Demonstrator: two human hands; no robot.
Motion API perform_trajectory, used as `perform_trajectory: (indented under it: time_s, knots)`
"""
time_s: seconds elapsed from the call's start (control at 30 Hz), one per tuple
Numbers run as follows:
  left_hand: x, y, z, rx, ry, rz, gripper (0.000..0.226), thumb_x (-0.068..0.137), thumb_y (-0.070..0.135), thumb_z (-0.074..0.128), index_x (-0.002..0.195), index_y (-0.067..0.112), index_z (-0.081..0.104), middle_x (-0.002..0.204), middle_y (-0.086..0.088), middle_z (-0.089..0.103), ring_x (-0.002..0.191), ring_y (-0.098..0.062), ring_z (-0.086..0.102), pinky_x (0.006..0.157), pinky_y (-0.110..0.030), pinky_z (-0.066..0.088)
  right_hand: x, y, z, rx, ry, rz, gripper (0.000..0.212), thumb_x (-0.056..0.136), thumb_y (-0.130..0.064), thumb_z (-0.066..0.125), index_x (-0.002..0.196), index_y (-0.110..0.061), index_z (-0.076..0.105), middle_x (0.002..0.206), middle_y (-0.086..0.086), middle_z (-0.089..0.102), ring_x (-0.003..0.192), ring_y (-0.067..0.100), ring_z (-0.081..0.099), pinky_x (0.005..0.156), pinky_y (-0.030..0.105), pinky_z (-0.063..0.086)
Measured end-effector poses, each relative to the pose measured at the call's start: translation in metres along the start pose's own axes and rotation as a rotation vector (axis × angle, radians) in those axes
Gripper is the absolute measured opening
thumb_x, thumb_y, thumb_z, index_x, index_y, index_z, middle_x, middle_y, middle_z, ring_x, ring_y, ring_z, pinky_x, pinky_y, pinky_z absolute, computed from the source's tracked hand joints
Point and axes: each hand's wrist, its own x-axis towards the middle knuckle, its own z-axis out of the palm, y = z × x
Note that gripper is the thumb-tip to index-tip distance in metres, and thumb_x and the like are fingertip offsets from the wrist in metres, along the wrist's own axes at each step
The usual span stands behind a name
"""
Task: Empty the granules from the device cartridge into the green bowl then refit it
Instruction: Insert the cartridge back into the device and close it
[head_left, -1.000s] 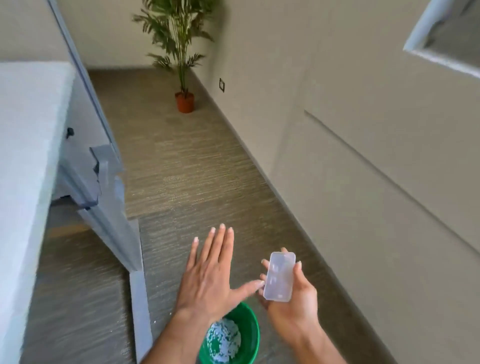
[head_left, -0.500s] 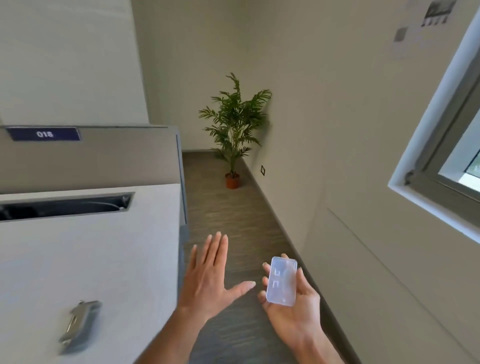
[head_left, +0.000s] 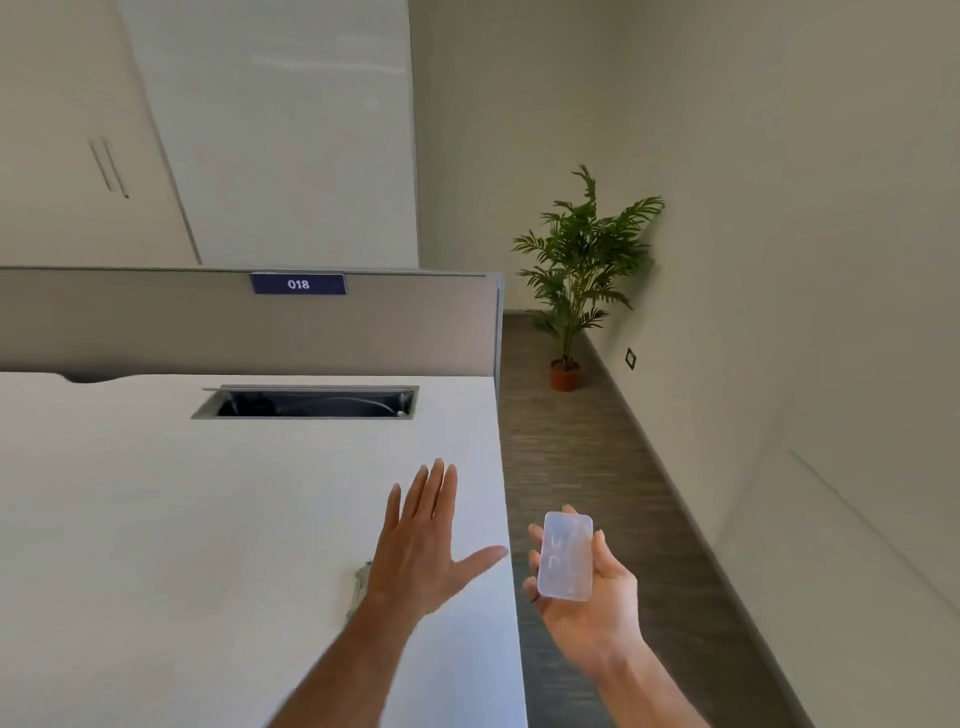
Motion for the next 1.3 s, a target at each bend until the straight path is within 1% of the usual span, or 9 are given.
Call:
perform_trajectory:
  time_s: [0.27,0.37,0.47,0.57,0.67,0.73,0.87,1.1,1.3]
  knots:
    - [-0.011,-0.09,0.013,0.027,-0.115,-0.038,0.124,0.061,0.1,-0.004,0.158,0.022,0.001,0.168,-0.003,-0.003,0.155,-0.026,0.001,0.126,-0.053,0.007,0.026,0.071,0.039,-0.047,0.054,0.032,0.04,0.097,-0.047,0.049,0.125,-0.025,0.069,0.125,0.019,0.07,0.092,0.029,0.058,0.069,0.041,0.047]
    - [-0.02,-0.116,0.018,-0.002,-0.107,-0.026,0.122,0.068,0.1,0.009,0.157,0.016,0.018,0.166,-0.006,0.013,0.153,-0.029,0.017,0.123,-0.057,0.017,0.033,0.09,0.047,-0.041,0.066,0.038,0.038,0.097,-0.045,0.051,0.124,-0.026,0.07,0.124,0.019,0.069,0.087,0.029,0.058,0.068,0.04,0.048]
    - [-0.031,-0.132,0.03,0.013,-0.16,-0.007,0.119,0.072,0.098,0.023,0.156,0.014,0.022,0.165,-0.005,0.015,0.153,-0.026,0.019,0.126,-0.048,0.007,0.04,0.103,0.048,-0.024,0.083,0.049,0.04,0.099,-0.046,0.047,0.127,-0.027,0.068,0.122,0.019,0.069,0.084,0.028,0.058,0.067,0.04,0.047]
    - [-0.039,-0.14,0.039,-0.033,-0.181,-0.004,0.119,0.07,0.099,0.03,0.15,0.011,0.038,0.159,-0.006,0.036,0.144,-0.027,0.04,0.117,-0.04,0.001,0.045,0.111,0.049,-0.024,0.094,0.058,0.04,0.099,-0.046,0.045,0.128,-0.028,0.066,0.121,0.019,0.069,0.082,0.028,0.057,0.066,0.039,0.047]
    - [-0.038,-0.147,0.046,-0.093,-0.248,0.015,0.129,0.063,0.1,0.037,0.158,0.018,0.008,0.167,0.005,0.002,0.155,-0.019,0.008,0.124,-0.037,-0.009,0.048,0.113,0.05,-0.057,0.099,0.063,0.039,0.098,-0.046,0.048,0.126,-0.029,0.068,0.122,0.019,0.069,0.083,0.029,0.057,0.066,0.038,0.047]
    - [-0.036,-0.15,0.044,-0.112,-0.419,0.023,0.136,0.058,0.098,0.048,0.158,0.022,-0.003,0.168,0.007,-0.004,0.155,-0.014,-0.003,0.126,-0.042,-0.005,0.051,0.113,0.048,-0.071,0.1,0.069,0.039,0.098,-0.045,0.047,0.126,-0.028,0.068,0.124,0.02,0.068,0.083,0.029,0.057,0.065,0.038,0.047]
    - [-0.031,-0.157,0.04,-0.253,-0.551,0.04,0.143,0.05,0.085,0.075,0.158,0.023,0.003,0.168,0.008,0.007,0.153,-0.011,0.006,0.126,-0.032,0.005,0.058,0.114,0.046,-0.059,0.098,0.095,0.04,0.099,-0.046,0.045,0.127,-0.027,0.067,0.12,0.02,0.068,0.08,0.028,0.057,0.064,0.038,0.046]
    - [-0.024,-0.162,0.046,-0.39,-0.516,-0.021,0.137,0.046,0.071,0.087,0.156,0.029,0.017,0.161,0.013,0.025,0.146,-0.004,0.025,0.113,-0.017,0.021,0.067,0.117,0.043,-0.08,0.104,0.135,0.041,0.099,-0.046,0.046,0.128,-0.027,0.067,0.116,0.018,0.068,0.077,0.028,0.056,0.064,0.037,0.044]
    - [-0.013,-0.145,0.04,-0.526,-0.357,-0.041,0.122,0.047,0.068,0.084,0.151,0.031,0.032,0.15,0.018,0.041,0.134,0.003,0.038,0.112,-0.016,0.032,0.077,0.117,0.034,-0.031,0.138,0.209,0.044,0.098,-0.049,0.044,0.131,-0.028,0.065,0.116,0.016,0.067,0.078,0.028,0.055,0.063,0.036,0.043]
